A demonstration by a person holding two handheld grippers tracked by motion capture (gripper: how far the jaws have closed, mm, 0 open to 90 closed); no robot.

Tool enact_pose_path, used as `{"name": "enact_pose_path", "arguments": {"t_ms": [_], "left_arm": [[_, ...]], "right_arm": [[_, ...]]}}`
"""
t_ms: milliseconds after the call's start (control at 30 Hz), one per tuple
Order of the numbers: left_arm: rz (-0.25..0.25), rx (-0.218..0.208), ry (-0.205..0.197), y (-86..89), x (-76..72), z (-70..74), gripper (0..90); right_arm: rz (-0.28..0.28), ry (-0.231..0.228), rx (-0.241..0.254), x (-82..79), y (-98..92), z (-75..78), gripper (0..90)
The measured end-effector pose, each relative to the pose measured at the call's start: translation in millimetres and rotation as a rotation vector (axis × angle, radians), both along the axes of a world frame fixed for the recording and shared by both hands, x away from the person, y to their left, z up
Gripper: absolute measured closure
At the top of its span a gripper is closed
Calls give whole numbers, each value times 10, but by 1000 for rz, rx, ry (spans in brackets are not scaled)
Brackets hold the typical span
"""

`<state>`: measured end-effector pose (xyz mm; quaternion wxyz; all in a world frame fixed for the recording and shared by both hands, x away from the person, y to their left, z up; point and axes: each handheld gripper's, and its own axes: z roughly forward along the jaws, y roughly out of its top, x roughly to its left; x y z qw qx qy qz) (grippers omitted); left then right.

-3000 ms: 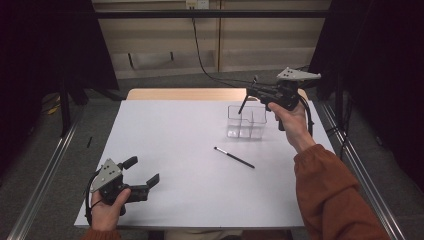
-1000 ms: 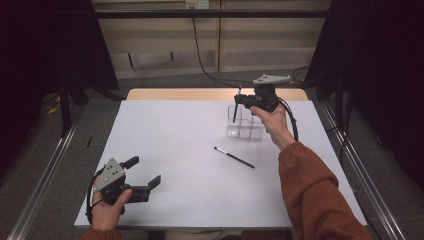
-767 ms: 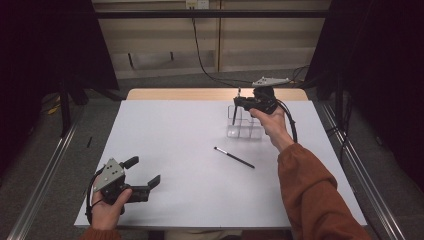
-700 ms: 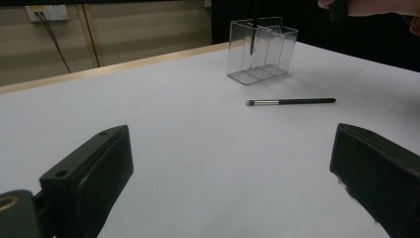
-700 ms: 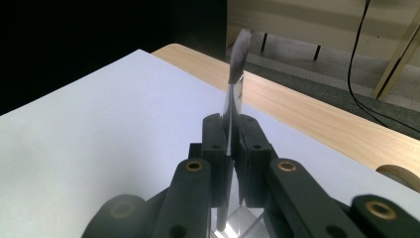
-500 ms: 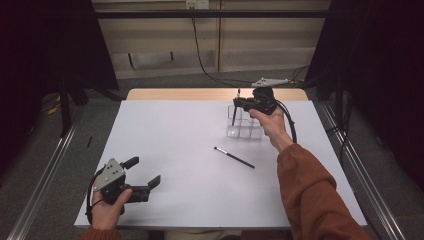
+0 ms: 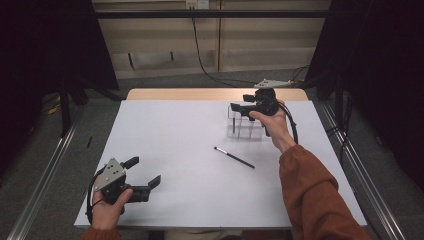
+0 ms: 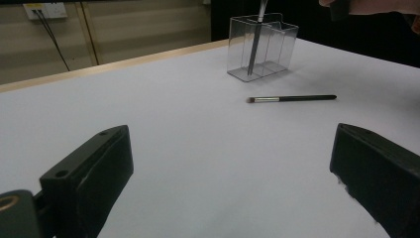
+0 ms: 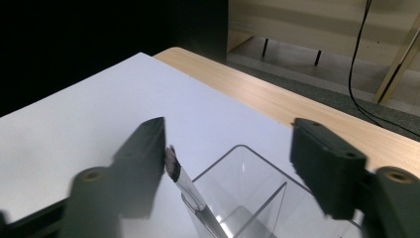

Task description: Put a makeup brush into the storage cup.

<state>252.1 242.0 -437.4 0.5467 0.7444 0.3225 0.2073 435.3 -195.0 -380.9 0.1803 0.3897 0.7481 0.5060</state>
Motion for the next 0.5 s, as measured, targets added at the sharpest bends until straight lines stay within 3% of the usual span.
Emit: {"name": "enact_pose_path", "arguments": {"t_ms": [267,500], "left_arm": [[5,-3,0,7,-2,3,31],[21,-28,-4,12,3,9,31]], "right_arm": [[3,-31,7,-56,24,22,53],[0,-37,14,-130,-62,-2,6]]}}
